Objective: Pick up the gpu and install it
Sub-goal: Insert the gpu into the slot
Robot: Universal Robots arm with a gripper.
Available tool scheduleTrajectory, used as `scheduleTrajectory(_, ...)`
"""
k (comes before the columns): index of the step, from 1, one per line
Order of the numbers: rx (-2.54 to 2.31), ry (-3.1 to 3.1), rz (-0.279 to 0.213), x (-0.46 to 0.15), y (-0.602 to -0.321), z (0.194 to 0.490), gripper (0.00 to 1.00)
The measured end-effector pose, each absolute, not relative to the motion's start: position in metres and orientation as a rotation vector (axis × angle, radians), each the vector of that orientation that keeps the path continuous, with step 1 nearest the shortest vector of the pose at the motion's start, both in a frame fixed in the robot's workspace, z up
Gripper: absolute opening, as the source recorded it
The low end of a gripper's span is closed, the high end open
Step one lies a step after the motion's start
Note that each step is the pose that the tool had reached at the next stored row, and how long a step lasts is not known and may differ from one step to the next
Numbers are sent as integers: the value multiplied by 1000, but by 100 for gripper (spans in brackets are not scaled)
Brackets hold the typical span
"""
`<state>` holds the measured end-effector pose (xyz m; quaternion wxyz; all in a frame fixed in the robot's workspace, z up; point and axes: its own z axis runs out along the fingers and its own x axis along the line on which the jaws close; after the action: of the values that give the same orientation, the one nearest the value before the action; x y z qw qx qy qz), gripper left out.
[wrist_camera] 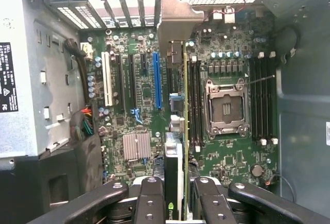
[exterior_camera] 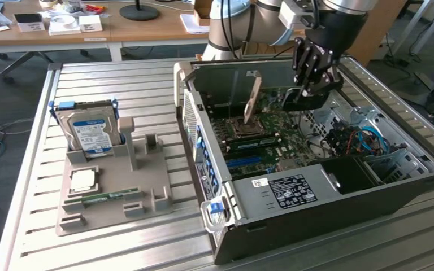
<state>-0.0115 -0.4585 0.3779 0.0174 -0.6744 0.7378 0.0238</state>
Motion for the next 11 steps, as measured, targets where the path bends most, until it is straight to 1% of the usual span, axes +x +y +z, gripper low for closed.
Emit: scheduleTrajectory(11, -2098, 2289, 74, -15, -459, 374, 27)
